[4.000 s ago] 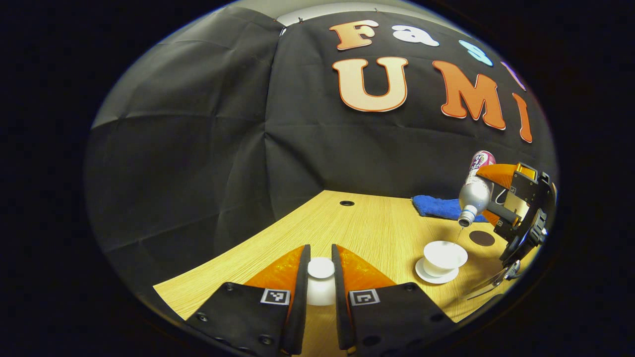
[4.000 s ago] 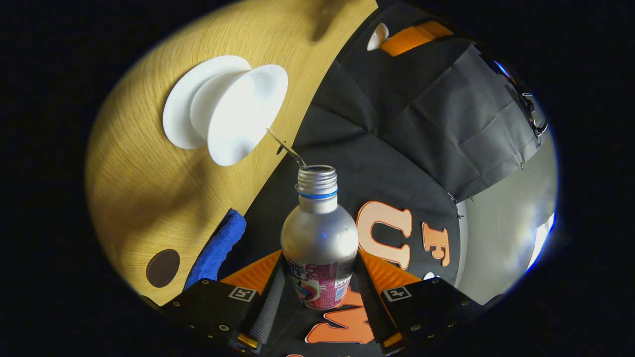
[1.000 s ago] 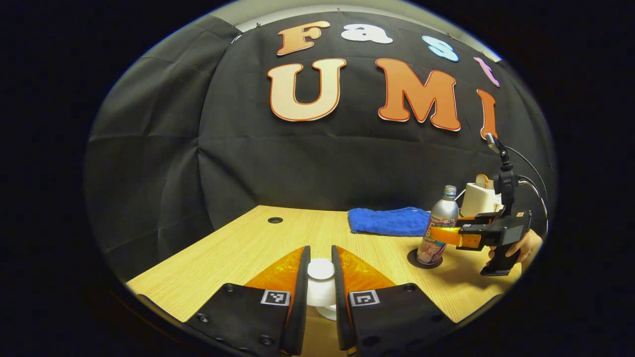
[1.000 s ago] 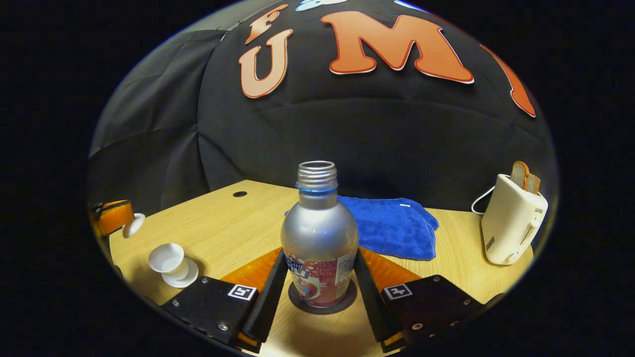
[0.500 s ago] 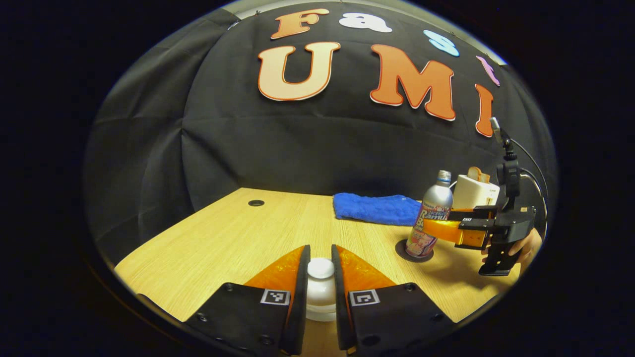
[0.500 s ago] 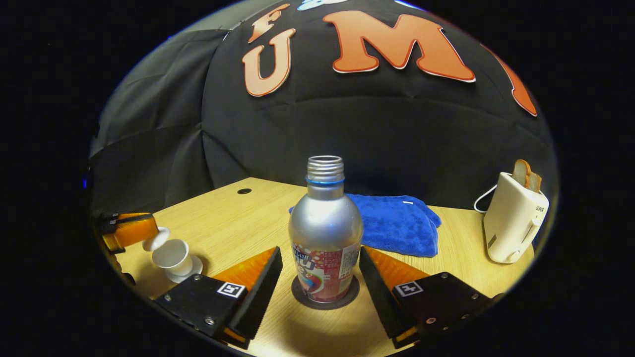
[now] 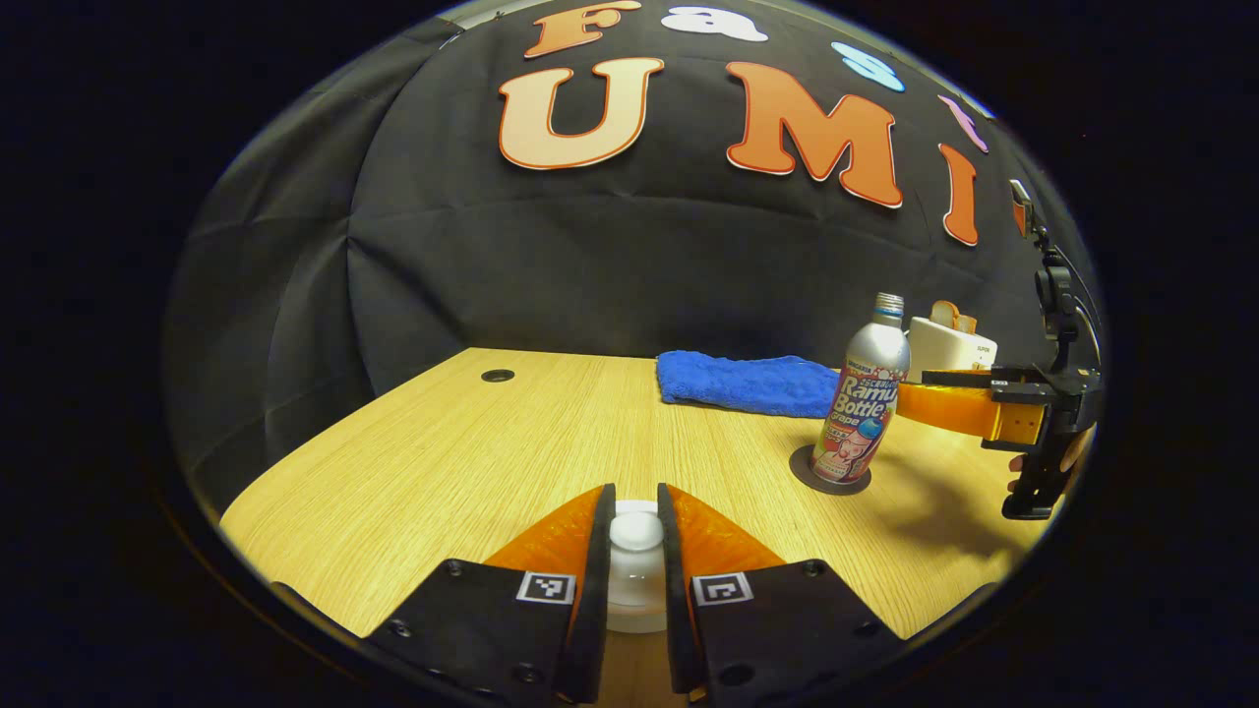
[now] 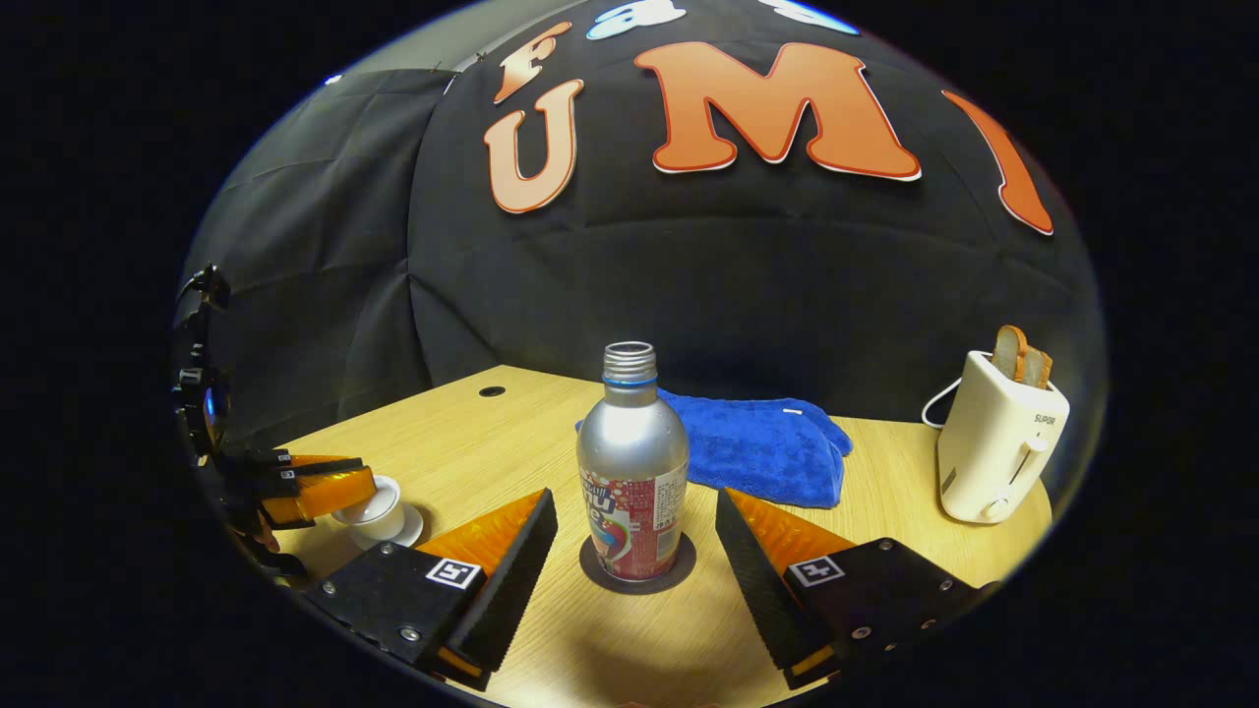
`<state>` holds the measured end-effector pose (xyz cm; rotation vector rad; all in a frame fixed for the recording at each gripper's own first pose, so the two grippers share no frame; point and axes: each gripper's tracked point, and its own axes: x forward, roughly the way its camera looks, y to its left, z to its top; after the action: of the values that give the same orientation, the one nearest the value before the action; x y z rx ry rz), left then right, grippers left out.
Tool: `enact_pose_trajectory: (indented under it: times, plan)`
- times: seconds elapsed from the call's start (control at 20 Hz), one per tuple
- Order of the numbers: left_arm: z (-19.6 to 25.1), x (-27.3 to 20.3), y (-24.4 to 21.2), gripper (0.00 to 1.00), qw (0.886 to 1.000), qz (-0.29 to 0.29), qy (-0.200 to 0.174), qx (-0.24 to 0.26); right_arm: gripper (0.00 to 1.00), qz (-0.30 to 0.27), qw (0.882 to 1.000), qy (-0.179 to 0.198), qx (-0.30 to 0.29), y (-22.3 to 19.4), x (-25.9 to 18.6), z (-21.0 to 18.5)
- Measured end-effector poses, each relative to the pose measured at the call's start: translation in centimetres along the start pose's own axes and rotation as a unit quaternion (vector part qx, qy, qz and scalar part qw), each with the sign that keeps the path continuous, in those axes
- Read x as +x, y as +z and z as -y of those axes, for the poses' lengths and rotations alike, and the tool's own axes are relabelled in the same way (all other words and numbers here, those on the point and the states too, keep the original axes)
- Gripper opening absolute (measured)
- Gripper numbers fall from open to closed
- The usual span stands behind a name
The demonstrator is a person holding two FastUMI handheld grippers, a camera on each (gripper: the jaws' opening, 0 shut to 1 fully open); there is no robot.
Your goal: Open the teacup lid with one hand, grasp the water bottle and pour water into the teacup with the other hand; after pouring, place the water bottle on the coaster and then close the teacup lid.
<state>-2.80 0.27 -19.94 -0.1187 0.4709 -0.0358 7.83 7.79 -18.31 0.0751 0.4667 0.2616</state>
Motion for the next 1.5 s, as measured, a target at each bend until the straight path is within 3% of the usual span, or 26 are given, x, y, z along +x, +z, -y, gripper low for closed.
enact_pose_trajectory:
  times: [0.05,0.25,0.3,0.55,0.65,0.75,0.8,0.95,1.0,1.05,1.35,1.4,1.5]
  plan:
    - [0.0,0.1,0.0,0.29,1.000,0.002,0.002,0.004,0.98,0.000,1.000,-0.002,-0.004,-0.1,-0.4,0.1]
    - [0.1,0.0,-0.1,0.27,1.000,0.005,0.003,0.016,0.98,0.004,1.000,-0.004,-0.016,-0.2,-1.5,0.1]
    - [0.0,0.1,0.0,0.36,1.000,0.006,0.003,0.018,0.98,0.006,1.000,-0.005,-0.017,-0.1,-1.7,0.2]
    - [-0.1,-0.6,1.6,0.38,0.999,0.033,0.009,0.017,0.98,0.030,0.999,-0.012,-0.022,1.1,-3.5,0.5]
    - [-0.3,-1.3,3.2,0.57,0.998,0.057,0.014,0.021,0.98,0.041,0.999,-0.017,-0.022,1.8,-4.4,0.6]
    - [-0.4,-2.2,5.2,0.63,0.995,0.087,0.022,0.030,0.98,0.053,0.998,-0.025,-0.023,2.5,-5.2,1.0]
    - [-0.3,-2.7,6.6,0.72,0.994,0.104,0.024,0.030,0.98,0.061,0.997,-0.028,-0.025,3.0,-5.6,1.0]
    - [0.6,-4.0,9.5,0.80,0.991,0.131,0.006,0.028,0.98,0.081,0.995,-0.043,-0.035,4.2,-7.0,1.2]
    - [0.7,-4.6,10.5,0.77,0.990,0.139,0.003,0.028,0.98,0.088,0.994,-0.049,-0.040,4.8,-7.3,1.3]
    - [0.7,-5.0,11.7,0.89,0.988,0.150,0.004,0.028,0.98,0.098,0.993,-0.058,-0.044,5.4,-7.9,1.5]
    - [2.7,-7.6,16.2,0.92,0.981,0.194,-0.007,0.014,0.97,0.151,0.982,-0.096,-0.052,9.1,-11.3,2.1]
    - [3.3,-7.8,16.5,1.00,0.980,0.198,-0.011,0.007,0.97,0.154,0.981,-0.101,-0.055,9.3,-11.6,2.2]
    - [4.2,-8.1,16.8,1.00,0.979,0.203,-0.016,0.001,0.97,0.160,0.980,-0.104,-0.060,9.4,-12.4,2.2]
